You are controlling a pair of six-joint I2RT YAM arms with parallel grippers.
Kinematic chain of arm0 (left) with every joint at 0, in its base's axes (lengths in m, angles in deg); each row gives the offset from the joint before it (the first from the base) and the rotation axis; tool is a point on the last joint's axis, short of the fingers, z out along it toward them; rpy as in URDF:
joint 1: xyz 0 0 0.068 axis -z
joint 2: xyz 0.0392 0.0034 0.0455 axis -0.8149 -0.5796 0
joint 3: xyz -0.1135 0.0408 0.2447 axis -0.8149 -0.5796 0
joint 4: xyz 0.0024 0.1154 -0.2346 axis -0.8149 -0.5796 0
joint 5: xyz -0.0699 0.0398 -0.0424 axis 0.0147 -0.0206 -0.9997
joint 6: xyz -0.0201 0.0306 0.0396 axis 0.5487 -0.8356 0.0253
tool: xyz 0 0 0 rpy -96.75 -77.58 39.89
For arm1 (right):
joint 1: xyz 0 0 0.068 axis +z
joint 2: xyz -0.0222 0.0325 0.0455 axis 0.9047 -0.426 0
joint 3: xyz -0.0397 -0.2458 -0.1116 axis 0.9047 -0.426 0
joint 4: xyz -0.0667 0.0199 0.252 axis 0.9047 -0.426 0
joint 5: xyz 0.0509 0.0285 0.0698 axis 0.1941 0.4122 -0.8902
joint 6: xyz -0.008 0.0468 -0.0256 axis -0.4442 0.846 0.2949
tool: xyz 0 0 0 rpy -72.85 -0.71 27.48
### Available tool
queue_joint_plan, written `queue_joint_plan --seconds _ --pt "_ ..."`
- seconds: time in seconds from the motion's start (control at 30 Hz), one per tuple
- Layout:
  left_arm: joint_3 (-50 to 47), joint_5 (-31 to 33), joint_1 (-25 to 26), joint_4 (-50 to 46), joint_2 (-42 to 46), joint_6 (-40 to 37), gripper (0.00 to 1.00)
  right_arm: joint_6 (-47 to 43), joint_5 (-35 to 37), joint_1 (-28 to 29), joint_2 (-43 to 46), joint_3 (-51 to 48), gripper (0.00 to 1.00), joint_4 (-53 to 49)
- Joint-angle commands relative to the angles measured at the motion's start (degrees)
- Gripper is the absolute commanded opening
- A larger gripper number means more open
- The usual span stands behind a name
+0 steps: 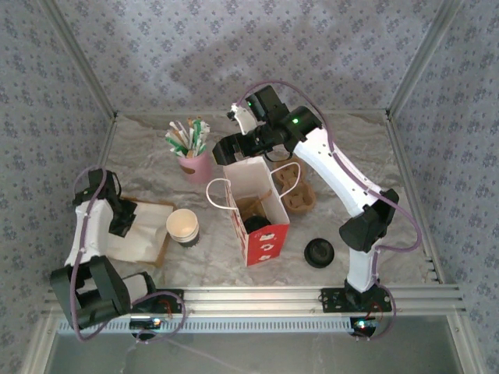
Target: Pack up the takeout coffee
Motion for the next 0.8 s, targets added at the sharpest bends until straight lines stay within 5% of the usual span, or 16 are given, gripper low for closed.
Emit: queue_joint_plan --seconds 0.0,0.77 --pt "2.96 1.11 -0.36 -3.74 3.63 -1.63 0.0 -0.87 -0.68 0.24 2.35 0.41 1.0 -0.29" --pt "16.57 -1.54 -0.34 -10.51 14.61 -13.65 0.0 -0.02 -3.79 -0.01 4.48 0.36 1.0 1.2"
